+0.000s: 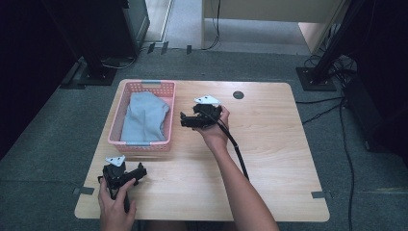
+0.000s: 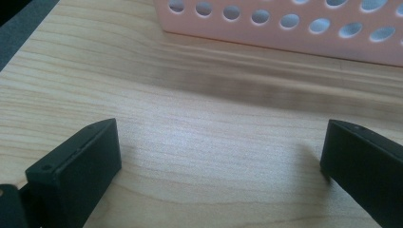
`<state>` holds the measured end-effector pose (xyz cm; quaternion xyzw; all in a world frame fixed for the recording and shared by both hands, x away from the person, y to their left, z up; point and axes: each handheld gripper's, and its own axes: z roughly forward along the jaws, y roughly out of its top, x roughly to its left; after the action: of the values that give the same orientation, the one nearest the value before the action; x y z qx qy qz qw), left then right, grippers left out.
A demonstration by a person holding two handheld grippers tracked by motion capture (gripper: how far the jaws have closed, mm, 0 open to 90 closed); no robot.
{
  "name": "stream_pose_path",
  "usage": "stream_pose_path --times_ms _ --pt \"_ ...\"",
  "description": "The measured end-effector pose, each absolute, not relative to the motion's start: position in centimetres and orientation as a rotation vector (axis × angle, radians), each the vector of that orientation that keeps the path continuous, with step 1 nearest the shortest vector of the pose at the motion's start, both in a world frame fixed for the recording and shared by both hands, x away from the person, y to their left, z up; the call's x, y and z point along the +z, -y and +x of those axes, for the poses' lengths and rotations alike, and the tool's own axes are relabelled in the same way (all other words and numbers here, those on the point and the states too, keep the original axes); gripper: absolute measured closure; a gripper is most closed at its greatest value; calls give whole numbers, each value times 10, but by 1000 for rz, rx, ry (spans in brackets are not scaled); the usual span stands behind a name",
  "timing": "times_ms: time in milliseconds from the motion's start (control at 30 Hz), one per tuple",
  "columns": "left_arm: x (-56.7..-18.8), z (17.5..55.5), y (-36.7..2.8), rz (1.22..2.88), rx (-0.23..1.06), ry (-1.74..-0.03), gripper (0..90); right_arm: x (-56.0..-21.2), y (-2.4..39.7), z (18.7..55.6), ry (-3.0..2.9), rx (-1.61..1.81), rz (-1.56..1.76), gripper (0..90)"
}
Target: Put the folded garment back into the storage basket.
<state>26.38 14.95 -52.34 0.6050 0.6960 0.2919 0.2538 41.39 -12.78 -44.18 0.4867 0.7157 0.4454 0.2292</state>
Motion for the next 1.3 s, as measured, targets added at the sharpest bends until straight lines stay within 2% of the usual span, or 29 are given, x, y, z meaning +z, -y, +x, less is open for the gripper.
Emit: stream_pose_path --times_ms 967,1300 --pt "-523 264 -149 1644 793 -1891 0 -466 169 403 -1934 1168 1415 0" --pt "-523 264 -149 1644 793 -1891 0 -476 198 395 -1902 1134 1464 0"
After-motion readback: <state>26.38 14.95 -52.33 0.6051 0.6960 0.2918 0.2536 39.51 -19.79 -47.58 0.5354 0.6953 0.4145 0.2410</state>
